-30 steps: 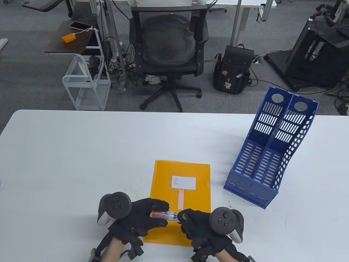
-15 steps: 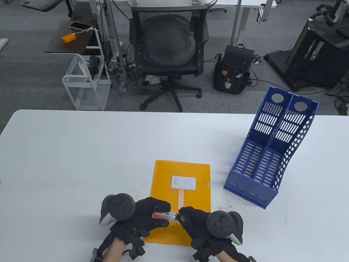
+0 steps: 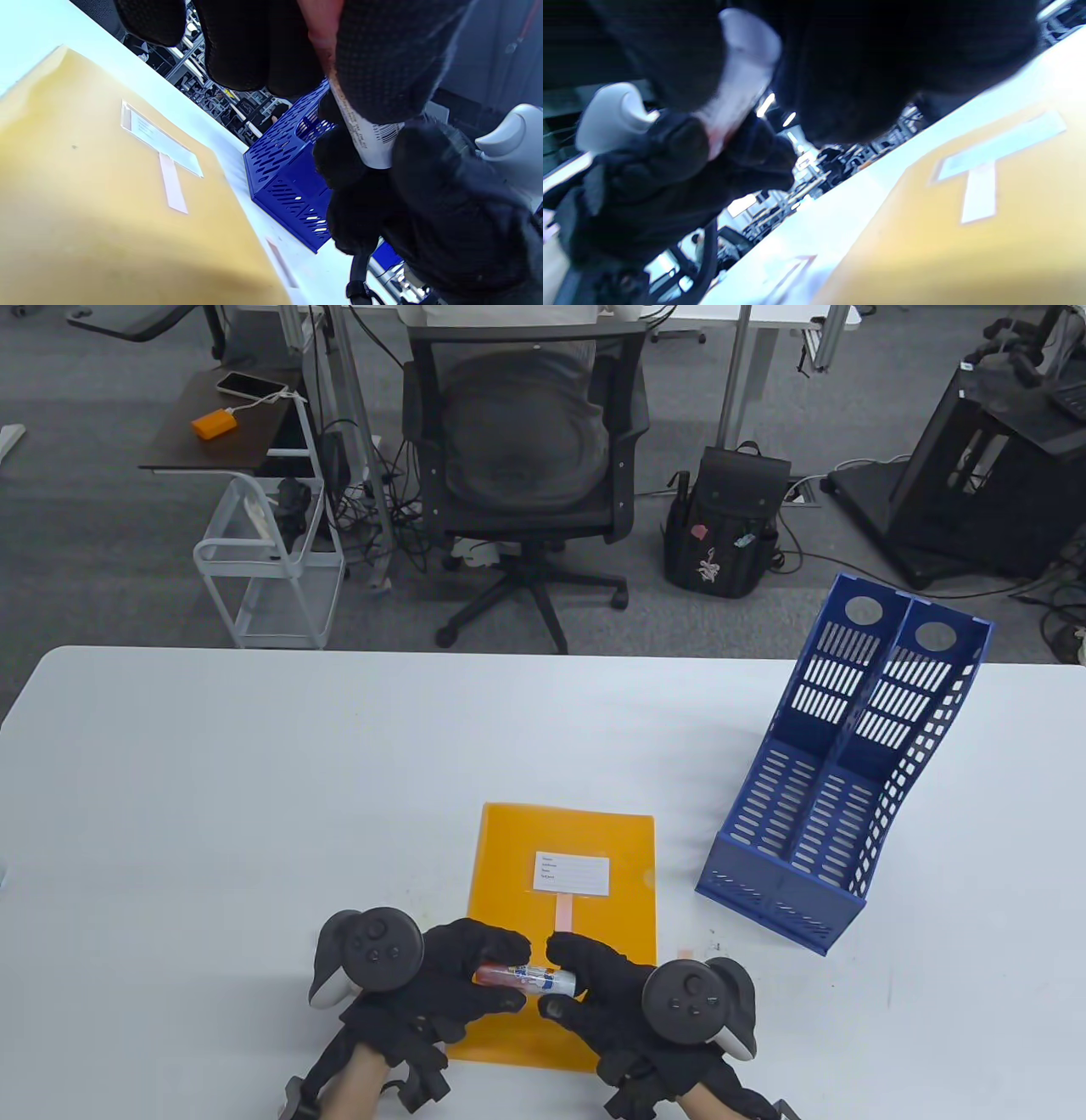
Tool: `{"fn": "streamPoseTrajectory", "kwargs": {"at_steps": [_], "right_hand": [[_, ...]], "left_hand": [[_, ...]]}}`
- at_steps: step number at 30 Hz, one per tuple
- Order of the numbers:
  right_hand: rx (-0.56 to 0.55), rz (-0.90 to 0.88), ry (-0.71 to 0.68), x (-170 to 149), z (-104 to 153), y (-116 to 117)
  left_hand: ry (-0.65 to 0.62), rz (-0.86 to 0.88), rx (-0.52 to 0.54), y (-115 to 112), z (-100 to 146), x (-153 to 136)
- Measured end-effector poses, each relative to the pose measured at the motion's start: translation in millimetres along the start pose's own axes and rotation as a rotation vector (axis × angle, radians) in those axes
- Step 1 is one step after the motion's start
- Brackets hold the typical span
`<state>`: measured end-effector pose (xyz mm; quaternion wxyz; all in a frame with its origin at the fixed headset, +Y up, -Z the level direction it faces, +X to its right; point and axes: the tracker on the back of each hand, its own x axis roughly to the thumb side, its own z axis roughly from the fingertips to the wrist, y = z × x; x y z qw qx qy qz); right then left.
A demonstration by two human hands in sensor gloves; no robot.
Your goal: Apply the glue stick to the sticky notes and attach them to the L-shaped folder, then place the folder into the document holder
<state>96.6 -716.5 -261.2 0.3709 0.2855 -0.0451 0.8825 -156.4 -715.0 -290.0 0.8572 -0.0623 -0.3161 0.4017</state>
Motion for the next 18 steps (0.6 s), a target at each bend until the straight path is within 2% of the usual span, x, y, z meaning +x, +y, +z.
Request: {"fn": "streamPoseTrajectory", "kwargs": {"at_steps": [2, 5, 7, 10, 15, 18], "right_hand": [[-0.01, -0.009, -0.001, 1.5, -0.8, 0.0], [0.045, 0.012, 0.048, -1.2, -1.5, 0.4], [-0.01, 0.002, 0.06, -2.5, -0.8, 0.9], [-0.081, 0.022, 0.044, -1.9, 1.2, 0.0], [-0.071, 0.004, -0.004, 3.0, 1.4, -3.1], [-0.041, 0.029, 0.03, 2.2, 0.5, -4.0]], "left_hand": [[0.001, -0.034, 0.0, 0.4, 0.3, 0.7], [0.003, -0.032, -0.014, -0.5, -0.6, -0.7], [0.002, 0.011, -0.018, -1.1, -1.1, -2.2], [0.002, -0.028, 0.002, 1.0, 0.3, -1.3], [-0.002, -0.015, 0.019, 3.0, 1.6, -0.8], [-0.007, -0.008, 0.013, 2.9, 1.6, -1.3]]}}
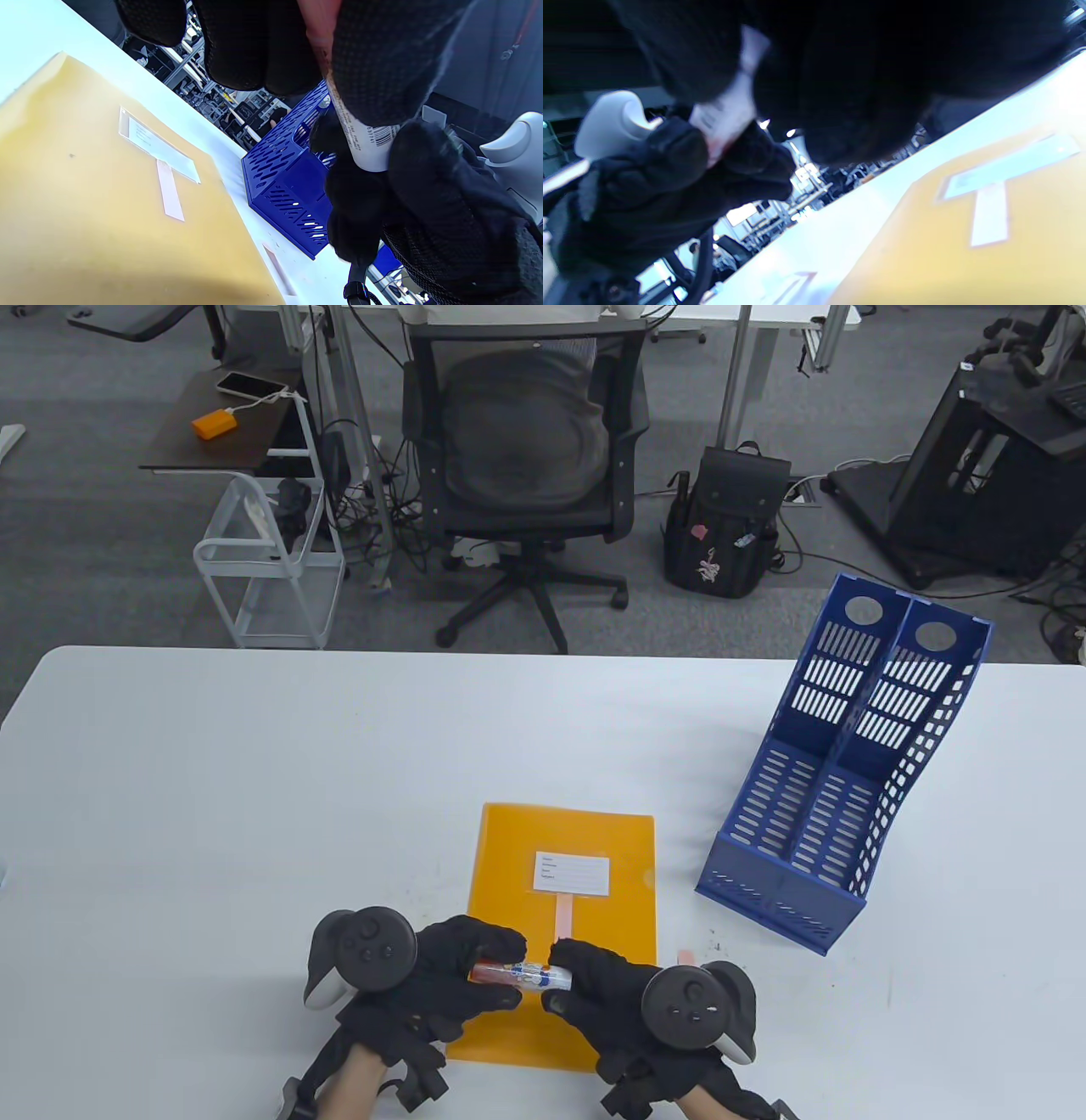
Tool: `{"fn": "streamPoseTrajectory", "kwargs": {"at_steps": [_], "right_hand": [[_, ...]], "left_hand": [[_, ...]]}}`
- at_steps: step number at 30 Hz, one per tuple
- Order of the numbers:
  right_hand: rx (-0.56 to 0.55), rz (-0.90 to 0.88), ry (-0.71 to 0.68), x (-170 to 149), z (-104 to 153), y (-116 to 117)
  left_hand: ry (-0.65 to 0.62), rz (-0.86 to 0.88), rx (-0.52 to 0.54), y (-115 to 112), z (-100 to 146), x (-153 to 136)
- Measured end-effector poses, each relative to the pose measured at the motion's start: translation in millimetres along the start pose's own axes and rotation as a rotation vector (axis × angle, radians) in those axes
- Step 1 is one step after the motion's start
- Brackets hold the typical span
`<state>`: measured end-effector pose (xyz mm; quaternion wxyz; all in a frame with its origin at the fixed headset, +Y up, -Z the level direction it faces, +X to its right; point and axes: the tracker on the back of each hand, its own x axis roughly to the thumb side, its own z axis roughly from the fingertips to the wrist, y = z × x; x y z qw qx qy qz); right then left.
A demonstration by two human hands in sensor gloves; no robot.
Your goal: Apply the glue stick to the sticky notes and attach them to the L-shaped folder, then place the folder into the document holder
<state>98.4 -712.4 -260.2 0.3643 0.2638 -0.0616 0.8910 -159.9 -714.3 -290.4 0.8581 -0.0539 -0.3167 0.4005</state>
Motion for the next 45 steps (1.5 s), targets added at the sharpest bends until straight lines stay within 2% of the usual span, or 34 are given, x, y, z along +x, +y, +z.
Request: {"fn": "streamPoseTrajectory", "kwargs": {"at_steps": [2, 4, 7, 9, 11, 15, 16, 18, 22, 27, 30, 33, 37, 41, 45], "right_hand": [[-0.042, -0.064, 0.014, -3, 1, 0], [-0.074, -0.091, 0.024, -5, 1, 1], [-0.001, -0.037, -0.011, -5, 1, 0], [-0.028, -0.034, -0.025, -2, 0, 0], [-0.002, 0.01, -0.008, -2, 0, 1], [-0.037, -0.098, 0.029, -5, 0, 3], [-0.044, -0.081, 0.026, -6, 1, 3], [0.015, -0.041, 0.003, -5, 1, 4], [-0.006, -0.009, 0.001, -3, 0, 4], [-0.046, -0.143, 0.041, -10, 1, 3], [-0.008, -0.096, 0.012, -9, 1, 4], [0.07, -0.073, -0.008, -6, 0, 10], [0.181, -0.061, 0.009, -5, -3, 15], [0.105, 0.04, 0.063, -5, -2, 15], [0.011, 0.208, 0.109, -8, 0, 13]], "left_hand": [[-0.01, 0.059, -0.006, -1, 0, -1], [-0.012, 0.043, 0.009, 0, 0, 0], [-0.003, 0.01, 0.012, 1, 1, 0], [0.008, -0.01, 0.008, 0, 0, 0], [0.009, -0.003, 0.005, 0, 0, 0], [0.0, 0.026, 0.015, 1, 1, 1], [-0.001, 0.008, 0.023, 3, 2, 1], [0.008, -0.007, 0.03, 4, 2, 1], [0.006, 0.014, 0.013, 2, 1, 0], [-0.002, 0.032, 0.005, 1, 1, 2], [0.008, 0.004, -0.03, -4, -1, 2], [0.005, 0.002, -0.083, -13, -5, 6], [0.039, -0.089, -0.111, -21, -8, 6], [0.086, -0.144, -0.075, -20, -7, 4], [0.184, -0.314, 0.021, 1, 4, 5]]}}
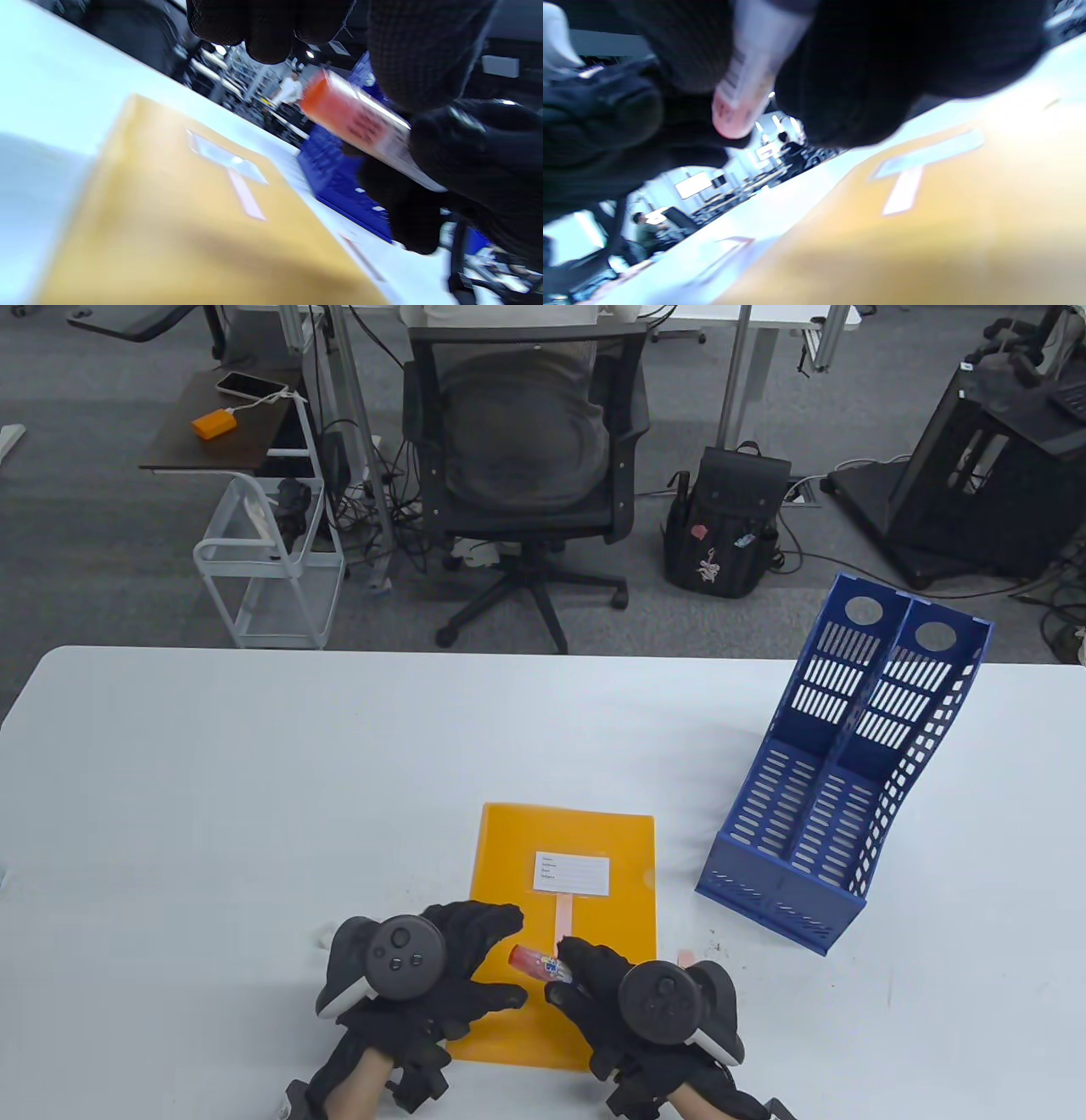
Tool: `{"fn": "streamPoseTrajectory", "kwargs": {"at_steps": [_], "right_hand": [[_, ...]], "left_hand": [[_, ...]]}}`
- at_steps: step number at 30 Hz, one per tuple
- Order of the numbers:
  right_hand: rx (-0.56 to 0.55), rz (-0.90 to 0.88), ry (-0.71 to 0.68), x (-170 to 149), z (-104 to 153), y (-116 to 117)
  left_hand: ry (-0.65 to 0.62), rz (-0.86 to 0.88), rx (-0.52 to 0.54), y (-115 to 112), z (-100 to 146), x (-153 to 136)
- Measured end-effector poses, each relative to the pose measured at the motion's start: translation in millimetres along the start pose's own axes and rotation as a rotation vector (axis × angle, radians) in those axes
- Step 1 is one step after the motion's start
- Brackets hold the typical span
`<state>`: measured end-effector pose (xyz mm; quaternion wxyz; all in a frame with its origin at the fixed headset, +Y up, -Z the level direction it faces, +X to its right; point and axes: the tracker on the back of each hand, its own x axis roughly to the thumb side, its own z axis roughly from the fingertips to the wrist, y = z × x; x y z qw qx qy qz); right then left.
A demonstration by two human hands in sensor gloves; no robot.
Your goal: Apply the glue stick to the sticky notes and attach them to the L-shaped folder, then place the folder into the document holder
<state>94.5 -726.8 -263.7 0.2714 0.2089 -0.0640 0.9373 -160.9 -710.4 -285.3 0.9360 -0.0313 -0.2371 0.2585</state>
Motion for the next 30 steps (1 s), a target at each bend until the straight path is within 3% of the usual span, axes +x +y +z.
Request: {"fn": "streamPoseTrajectory", "kwargs": {"at_steps": [4, 8, 14, 19, 30], "right_hand": [[-0.014, 0.107, 0.014, -2, 0, 1], [-0.018, 0.145, 0.015, -1, 0, 1], [0.001, 0.157, 0.01, 0, -1, 1], [0.008, 0.162, 0.009, 1, -1, 1], [-0.022, 0.186, 0.027, 0, -1, 0]], "left_hand": [[0.141, -0.139, -0.01, 8, 4, -16], [0.323, -0.25, -0.161, -1, 0, -38], [0.484, -0.452, -0.31, -18, -7, -59], [0.541, -0.498, -0.29, -20, -9, -65], [0.582, -0.537, -0.067, -7, -5, -62]]}}
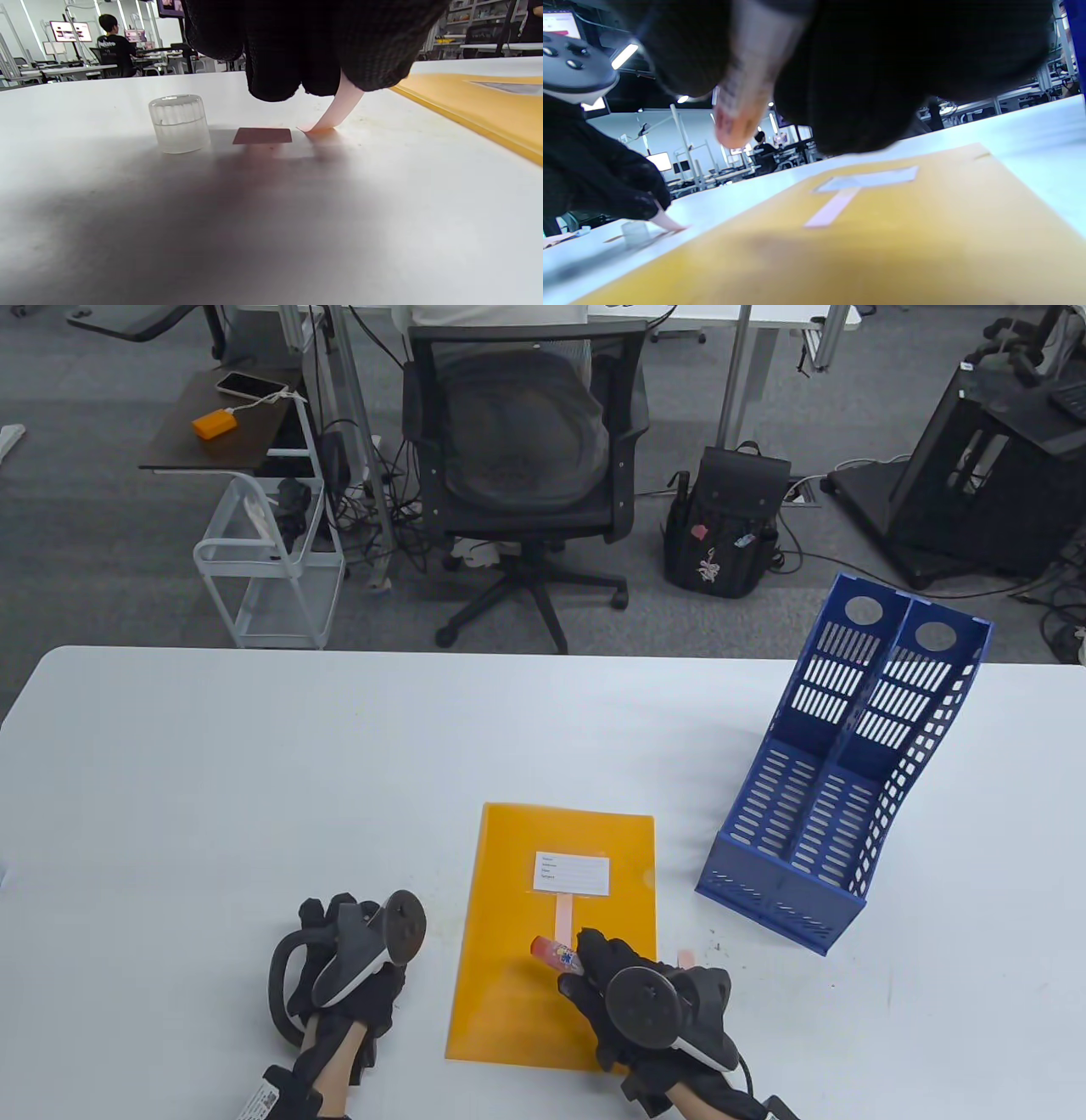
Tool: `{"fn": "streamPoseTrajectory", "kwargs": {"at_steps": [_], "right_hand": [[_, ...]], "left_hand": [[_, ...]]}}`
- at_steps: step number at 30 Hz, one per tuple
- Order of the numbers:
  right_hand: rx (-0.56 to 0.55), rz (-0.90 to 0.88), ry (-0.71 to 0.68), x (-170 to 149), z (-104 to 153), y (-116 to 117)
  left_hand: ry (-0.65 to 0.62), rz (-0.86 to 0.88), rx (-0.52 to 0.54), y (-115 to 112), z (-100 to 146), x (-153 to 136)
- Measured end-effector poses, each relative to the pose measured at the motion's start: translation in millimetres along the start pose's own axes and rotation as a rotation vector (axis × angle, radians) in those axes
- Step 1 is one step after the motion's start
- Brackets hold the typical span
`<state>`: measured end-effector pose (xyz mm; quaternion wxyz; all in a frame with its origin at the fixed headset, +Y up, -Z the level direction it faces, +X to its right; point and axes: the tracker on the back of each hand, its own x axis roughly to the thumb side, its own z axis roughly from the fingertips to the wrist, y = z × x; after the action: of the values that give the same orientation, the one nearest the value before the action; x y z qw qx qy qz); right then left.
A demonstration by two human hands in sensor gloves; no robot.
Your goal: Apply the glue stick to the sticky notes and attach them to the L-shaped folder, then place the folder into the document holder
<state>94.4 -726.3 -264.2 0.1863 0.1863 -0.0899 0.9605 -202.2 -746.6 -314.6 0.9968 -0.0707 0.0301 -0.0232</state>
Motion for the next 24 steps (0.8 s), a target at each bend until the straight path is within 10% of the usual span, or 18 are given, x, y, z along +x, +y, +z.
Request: {"fn": "streamPoseTrajectory", "kwargs": {"at_steps": [15, 19, 24], "right_hand": [[-0.228, -0.045, -0.005, -9, 5, -35], [-0.182, 0.0, 0.01, -10, 4, -35], [-0.167, 0.047, 0.022, -13, 2, -31]], "left_hand": [[0.045, 0.043, 0.125, 11, 6, -8], [-0.034, 0.197, 0.161, 24, 17, 0], [-0.336, 0.392, -0.047, 20, 23, 37]]}}
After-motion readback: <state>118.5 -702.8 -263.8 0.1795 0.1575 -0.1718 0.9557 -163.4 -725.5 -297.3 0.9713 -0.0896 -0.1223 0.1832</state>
